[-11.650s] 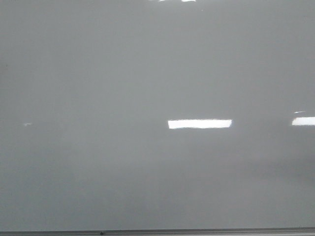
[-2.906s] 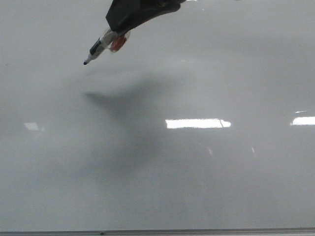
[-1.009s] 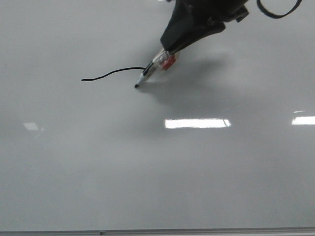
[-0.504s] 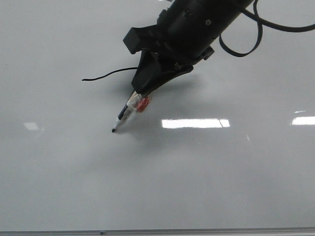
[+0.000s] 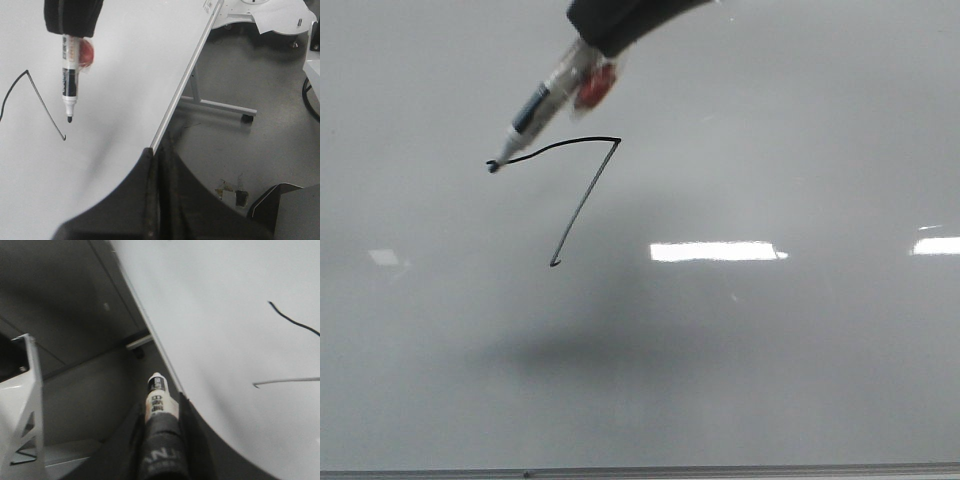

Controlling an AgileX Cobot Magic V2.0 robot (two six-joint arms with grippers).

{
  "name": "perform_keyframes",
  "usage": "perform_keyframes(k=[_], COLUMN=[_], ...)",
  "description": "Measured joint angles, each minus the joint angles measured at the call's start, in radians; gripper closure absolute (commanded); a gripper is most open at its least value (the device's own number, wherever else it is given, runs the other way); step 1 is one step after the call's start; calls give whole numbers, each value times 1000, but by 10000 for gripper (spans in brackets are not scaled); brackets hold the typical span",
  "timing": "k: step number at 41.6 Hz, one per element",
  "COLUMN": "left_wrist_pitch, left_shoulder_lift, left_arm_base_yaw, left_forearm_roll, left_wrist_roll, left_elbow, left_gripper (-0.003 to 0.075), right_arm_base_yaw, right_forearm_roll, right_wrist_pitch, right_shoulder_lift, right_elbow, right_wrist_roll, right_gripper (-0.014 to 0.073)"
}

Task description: Write number 7 on whiteboard

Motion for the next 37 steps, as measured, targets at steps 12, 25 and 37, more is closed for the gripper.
perform_keyframes(k=[12,25,37], left_wrist_pitch=[-27,-27,-27], left_shoulder_lift=[108,259,276], left_arm_base_yaw=[0,-35,-57], left_forearm_roll=[0,-22,-28], left_wrist_roll=[0,0,0], left_elbow=[-57,-120,-123], left_gripper=[286,237,434], right_arm_base_yaw=[42,148,192], right_forearm_roll=[25,23,30], right_wrist_pitch=[211,169,157], right_shoulder_lift=[-77,-76,-76], right_elbow=[0,0,0], right_wrist_roll=[-48,-50,-50], right_gripper=[654,654,654])
